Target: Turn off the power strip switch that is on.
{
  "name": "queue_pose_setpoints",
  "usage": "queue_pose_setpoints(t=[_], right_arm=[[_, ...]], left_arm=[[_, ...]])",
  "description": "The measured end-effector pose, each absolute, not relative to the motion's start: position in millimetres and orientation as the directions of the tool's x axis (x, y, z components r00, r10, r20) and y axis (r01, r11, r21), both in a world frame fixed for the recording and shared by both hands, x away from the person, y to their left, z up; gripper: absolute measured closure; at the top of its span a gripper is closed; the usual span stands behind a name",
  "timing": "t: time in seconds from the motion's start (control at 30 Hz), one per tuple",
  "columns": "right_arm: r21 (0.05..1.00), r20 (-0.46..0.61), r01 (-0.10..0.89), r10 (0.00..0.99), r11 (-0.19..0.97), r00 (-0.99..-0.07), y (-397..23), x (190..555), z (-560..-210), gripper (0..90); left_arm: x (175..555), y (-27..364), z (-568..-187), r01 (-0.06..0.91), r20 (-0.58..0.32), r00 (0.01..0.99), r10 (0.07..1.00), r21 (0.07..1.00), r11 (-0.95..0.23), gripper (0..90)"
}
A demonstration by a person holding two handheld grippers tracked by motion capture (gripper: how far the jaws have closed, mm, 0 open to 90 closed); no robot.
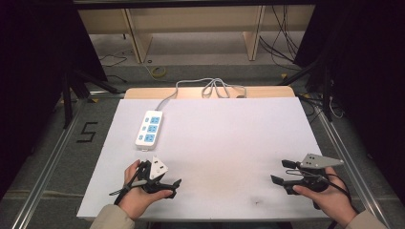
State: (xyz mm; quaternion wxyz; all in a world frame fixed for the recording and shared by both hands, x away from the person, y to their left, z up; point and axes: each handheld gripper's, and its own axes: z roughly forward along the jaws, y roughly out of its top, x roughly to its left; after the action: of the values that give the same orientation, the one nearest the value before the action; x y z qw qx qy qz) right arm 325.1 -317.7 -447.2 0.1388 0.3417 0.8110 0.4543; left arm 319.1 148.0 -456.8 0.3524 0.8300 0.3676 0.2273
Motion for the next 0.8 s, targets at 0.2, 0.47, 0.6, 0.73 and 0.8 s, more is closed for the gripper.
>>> queue_pose_setpoints(t=[0.2, 0.47, 0.6, 0.73, 0.8], right_arm=[[0.834, 0.079, 0.421, 0.676, 0.358, -0.733, -317, 324, -446, 25.8], [0.833, 0.08, 0.421, 0.676, 0.358, -0.733, -317, 325, -447, 25.9], [0.829, 0.078, 0.421, 0.67, 0.367, -0.738, -317, 326, -447, 25.9], [0.83, 0.077, 0.419, 0.669, 0.368, -0.739, -317, 326, -448, 25.9], [0.829, 0.075, 0.419, 0.67, 0.369, -0.738, -317, 326, -448, 25.9]], left_arm=[[319, 154, -454, 0.451, 0.116, 0.611, 0.783, 0.762, -0.464, 28.2], [323, 167, -446, 0.475, 0.144, 0.526, 0.838, 0.768, -0.43, 81.7], [324, 168, -441, 0.481, 0.124, 0.512, 0.85, 0.778, -0.404, 89.7], [330, 167, -439, 0.494, 0.11, 0.501, 0.858, 0.778, -0.388, 89.8], [335, 166, -439, 0.501, 0.103, 0.497, 0.862, 0.777, -0.382, 89.8]])
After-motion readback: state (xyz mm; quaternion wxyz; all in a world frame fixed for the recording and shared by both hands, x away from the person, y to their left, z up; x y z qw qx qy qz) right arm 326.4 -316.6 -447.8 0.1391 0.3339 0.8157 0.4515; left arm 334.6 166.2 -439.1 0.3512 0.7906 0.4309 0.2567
